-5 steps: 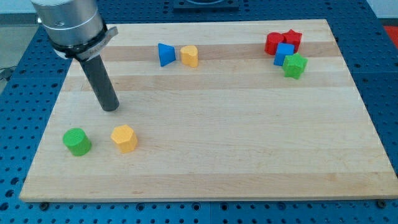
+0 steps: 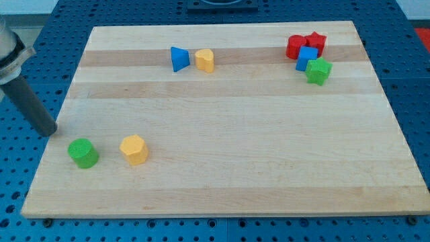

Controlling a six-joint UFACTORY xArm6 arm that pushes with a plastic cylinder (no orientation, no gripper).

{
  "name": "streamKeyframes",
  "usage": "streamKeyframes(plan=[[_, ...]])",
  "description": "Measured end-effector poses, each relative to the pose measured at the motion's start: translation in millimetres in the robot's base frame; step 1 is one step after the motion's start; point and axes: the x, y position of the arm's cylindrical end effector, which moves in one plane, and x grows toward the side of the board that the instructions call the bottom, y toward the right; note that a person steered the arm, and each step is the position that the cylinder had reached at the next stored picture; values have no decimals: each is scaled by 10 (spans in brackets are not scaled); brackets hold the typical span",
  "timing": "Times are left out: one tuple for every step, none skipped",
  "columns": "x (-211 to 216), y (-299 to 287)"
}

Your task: Slightly push the green circle towards center left side of the board

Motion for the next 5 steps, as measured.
streamKeyframes(plan=[[202,2],[829,321],[872,412],[844,681],[97,916]])
